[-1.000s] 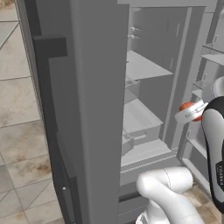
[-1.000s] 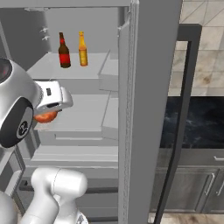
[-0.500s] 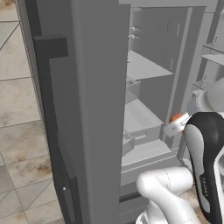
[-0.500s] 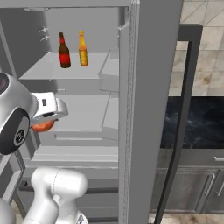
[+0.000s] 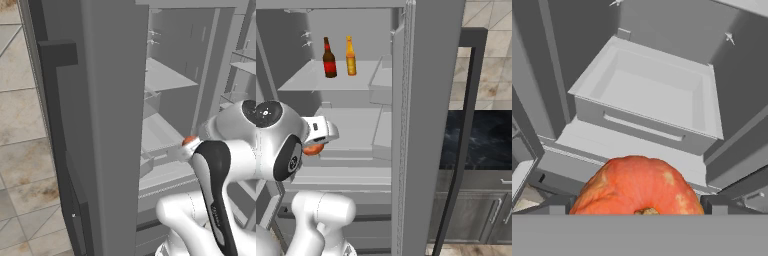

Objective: Place the beers on the top shelf of the fridge to keep them out of children's reach, and place the squash on lower shelves for easy access.

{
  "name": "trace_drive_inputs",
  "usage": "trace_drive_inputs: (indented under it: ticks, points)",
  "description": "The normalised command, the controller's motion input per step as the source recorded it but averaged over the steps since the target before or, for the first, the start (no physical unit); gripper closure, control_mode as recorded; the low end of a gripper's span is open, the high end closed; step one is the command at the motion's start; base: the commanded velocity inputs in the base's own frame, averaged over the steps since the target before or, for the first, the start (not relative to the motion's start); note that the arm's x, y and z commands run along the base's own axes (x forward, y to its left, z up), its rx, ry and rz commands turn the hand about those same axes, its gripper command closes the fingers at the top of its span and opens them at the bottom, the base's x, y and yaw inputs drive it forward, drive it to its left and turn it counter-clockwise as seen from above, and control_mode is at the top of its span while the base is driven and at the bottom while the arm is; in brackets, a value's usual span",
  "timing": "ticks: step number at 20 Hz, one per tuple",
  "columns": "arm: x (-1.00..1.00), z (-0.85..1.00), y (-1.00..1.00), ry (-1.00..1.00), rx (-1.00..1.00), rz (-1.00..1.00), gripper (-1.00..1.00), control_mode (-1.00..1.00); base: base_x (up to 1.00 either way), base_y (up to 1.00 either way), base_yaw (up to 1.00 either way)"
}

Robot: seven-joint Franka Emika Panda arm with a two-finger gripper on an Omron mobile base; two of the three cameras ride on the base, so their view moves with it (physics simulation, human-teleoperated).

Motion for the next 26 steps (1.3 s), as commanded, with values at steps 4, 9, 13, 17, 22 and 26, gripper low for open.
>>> trace_drive_inputs:
  ticks: [4, 9, 13, 17, 22, 26]
  points:
    - [0.63, -0.26, 0.00, 0.00, 0.00, 0.00, 1.00, -1.00, 0.00, 0.00, 0.00]
    - [0.65, -0.25, 0.00, 0.00, 0.00, 0.00, 1.00, -1.00, 0.00, 0.00, 0.00]
    - [0.58, -0.28, 0.00, 0.00, 0.00, 0.00, 1.00, -1.00, 0.00, 0.00, 0.00]
    - [0.57, -0.29, 0.00, 0.00, 0.00, 0.00, 1.00, -1.00, 0.00, 0.00, 0.00]
    - [0.54, -0.22, 0.06, 0.00, 0.00, 0.00, 1.00, -1.00, 0.00, 0.00, 0.00]
    - [0.50, -0.28, 0.17, 0.00, 0.00, 0.00, 1.00, -1.00, 0.00, 0.00, 0.00]
